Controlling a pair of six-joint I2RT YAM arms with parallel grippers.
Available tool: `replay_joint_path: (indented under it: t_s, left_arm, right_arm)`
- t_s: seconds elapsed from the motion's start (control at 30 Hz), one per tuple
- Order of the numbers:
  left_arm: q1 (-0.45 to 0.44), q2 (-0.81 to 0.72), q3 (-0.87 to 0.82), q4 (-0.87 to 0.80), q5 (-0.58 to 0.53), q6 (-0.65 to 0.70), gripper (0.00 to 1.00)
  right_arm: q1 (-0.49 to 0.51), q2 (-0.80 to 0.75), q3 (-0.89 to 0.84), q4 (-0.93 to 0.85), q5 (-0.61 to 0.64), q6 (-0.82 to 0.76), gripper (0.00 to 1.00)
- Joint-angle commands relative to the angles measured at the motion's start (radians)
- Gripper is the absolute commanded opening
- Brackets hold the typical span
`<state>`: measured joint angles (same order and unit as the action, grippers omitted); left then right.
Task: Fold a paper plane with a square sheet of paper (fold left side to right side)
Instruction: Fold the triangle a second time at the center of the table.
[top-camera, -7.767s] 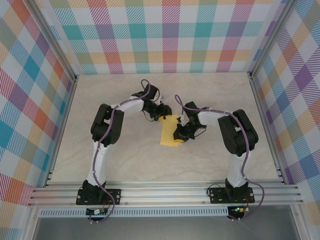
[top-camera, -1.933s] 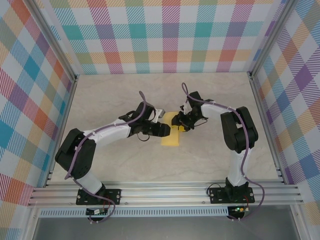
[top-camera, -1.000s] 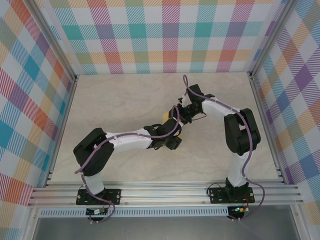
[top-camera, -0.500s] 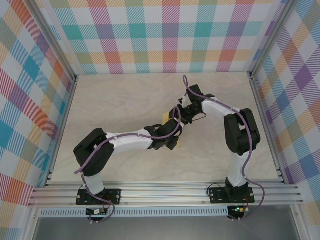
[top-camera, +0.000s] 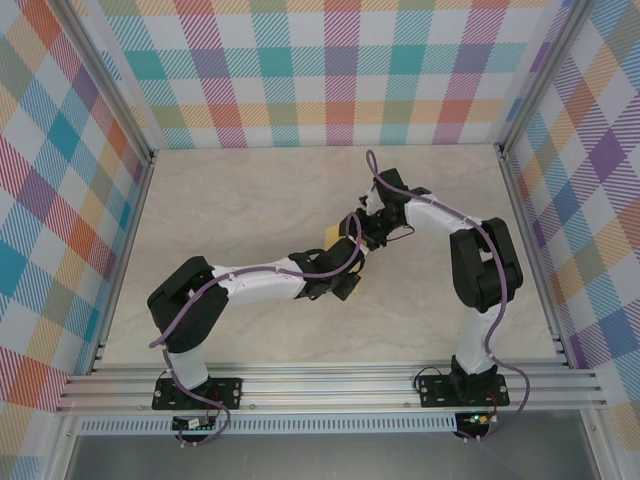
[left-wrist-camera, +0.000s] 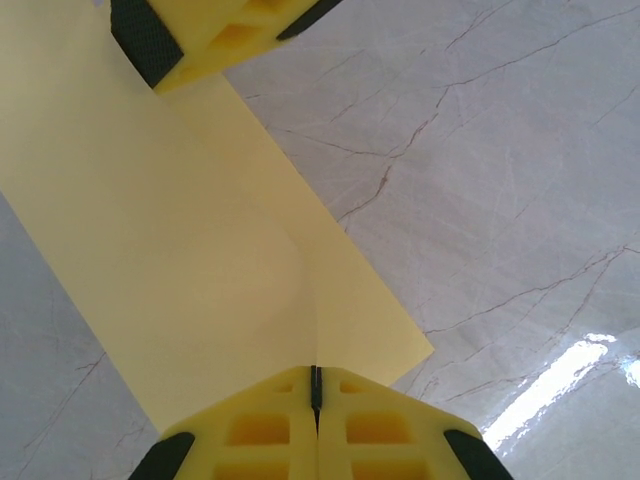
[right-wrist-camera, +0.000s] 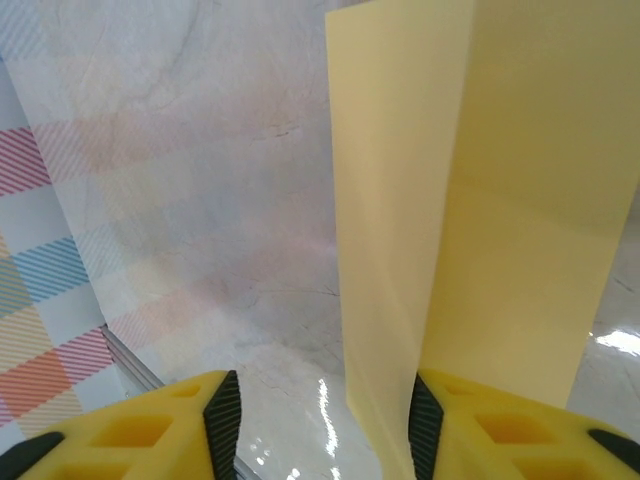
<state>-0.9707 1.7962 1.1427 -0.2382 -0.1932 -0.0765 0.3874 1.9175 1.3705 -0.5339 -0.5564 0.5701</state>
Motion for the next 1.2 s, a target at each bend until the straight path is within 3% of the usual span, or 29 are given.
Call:
replay_joint_path:
  t_s: [0.0,0.1,0.23,0.37,0.63,1.17]
  left_arm:
    - [0.008,-0.024,0.018,-0.028,0.047,-0.021,0.02]
    - [0.022,-0.024,0.017,-0.025,0.077,-0.035,0.02]
    - [0.047,-0.031,0.012,-0.022,0.112,-0.052,0.02]
    - [0.08,-0.046,-0.005,-0.007,0.165,-0.071,0.02]
    - [0.154,-0.055,-0.019,0.003,0.255,-0.094,0.02]
    - [0.242,-0.048,-0.006,-0.071,0.33,-0.054,0.04]
  right_arm:
    - [-0.027,-0.105,-0.009,-0.003,0.034,-0.012,0.56]
    - [-0.056,-0.169,-0.048,0.004,0.053,-0.01,0.63]
    - [-0.095,-0.228,-0.114,-0.008,0.067,-0.022,0.62]
    - [-0.108,-0.278,-0.208,0.009,0.047,-0.055,0.41]
    - [-0.061,-0.257,-0.397,0.152,-0.047,-0.003,0.19]
    - [0.052,-0.086,-0.396,0.173,0.022,-0.007,0.16]
